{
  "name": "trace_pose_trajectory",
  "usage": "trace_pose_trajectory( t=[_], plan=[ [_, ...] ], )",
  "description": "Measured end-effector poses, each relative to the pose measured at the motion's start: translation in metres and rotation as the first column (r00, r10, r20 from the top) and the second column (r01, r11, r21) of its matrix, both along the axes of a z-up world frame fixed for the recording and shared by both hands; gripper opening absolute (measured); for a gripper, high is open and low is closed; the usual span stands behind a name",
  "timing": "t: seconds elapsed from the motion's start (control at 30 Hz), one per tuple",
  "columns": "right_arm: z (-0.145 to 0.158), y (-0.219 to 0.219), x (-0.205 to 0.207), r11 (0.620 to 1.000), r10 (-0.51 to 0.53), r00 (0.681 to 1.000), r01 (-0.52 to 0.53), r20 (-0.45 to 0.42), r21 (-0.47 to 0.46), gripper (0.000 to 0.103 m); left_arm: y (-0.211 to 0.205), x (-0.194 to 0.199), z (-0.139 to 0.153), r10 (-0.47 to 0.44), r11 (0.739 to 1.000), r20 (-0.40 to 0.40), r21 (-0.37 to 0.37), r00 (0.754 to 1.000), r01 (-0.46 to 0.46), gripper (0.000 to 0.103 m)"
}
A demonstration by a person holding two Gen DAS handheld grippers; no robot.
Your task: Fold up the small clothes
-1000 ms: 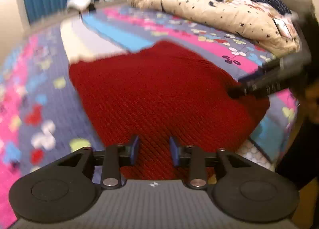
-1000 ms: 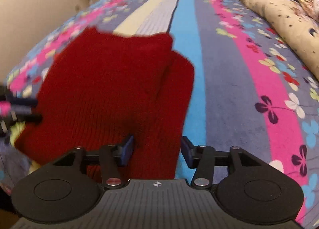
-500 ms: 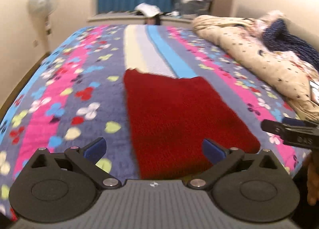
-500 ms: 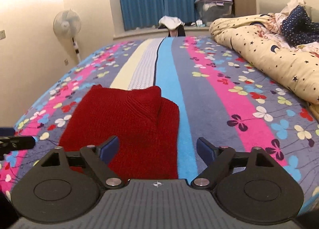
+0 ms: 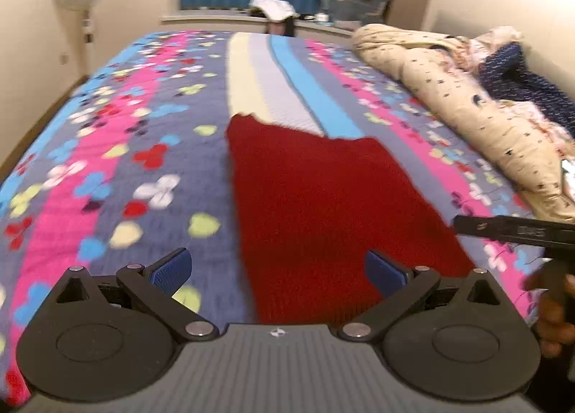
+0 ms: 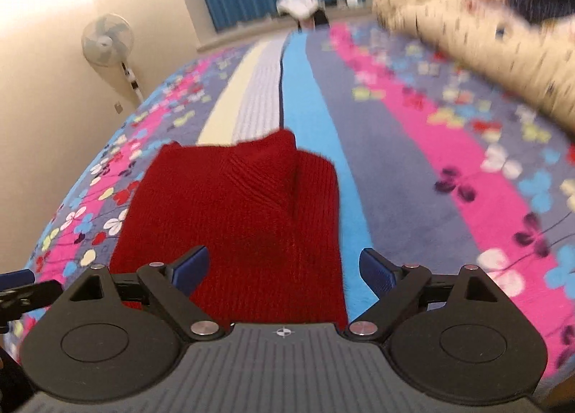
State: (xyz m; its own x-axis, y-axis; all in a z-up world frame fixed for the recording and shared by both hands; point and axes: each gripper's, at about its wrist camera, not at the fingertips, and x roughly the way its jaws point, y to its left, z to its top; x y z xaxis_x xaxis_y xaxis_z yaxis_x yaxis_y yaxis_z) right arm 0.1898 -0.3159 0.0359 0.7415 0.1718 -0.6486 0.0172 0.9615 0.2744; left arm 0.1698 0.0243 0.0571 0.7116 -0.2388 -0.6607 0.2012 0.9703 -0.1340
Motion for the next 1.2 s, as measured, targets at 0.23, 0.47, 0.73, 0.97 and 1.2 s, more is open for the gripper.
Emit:
trace_pose_trajectory(
  t=[0.23, 0.47, 0.73, 0.97, 1.2],
  plan=[
    [-0.043, -0.035, 0.095, 0.981, 0.033, 0.975, 0.011, -0.222, 0.196, 0.092, 0.029, 0.116, -0.021, -0.13, 0.986, -0.162, -0.125, 0.978, 0.111, 0.103],
    [-0.083, -0.035, 0.146, 0.918, 0.185, 0.936, -0.056, -0.3, 0.392, 0.102, 0.045, 0.196, -0.094, -0.18, 0.914, -0.394, -0.405, 0.901, 0.005, 0.103],
    [-0.071, -0.022, 0.163, 0.904, 0.233, 0.951, -0.135, -0.204, 0.406, 0.068, 0.034, 0.214, -0.081, -0.228, 0.929, -0.303, -0.353, 0.925, 0.113, 0.07],
    [-0.029, 0.006, 0.173, 0.885, 0.233, 0.967, -0.253, 0.1, 0.391, 0.045, 0.059, 0.215, -0.025, -0.121, 0.974, 0.0, -0.193, 0.993, 0.118, 0.063],
    [-0.036, 0.05, 0.203, 0.959, 0.209, 0.978, -0.207, 0.013, 0.193, 0.055, 0.099, 0.227, -0.022, 0.073, 0.997, 0.073, -0.04, 0.995, -0.07, 0.068]
  ],
)
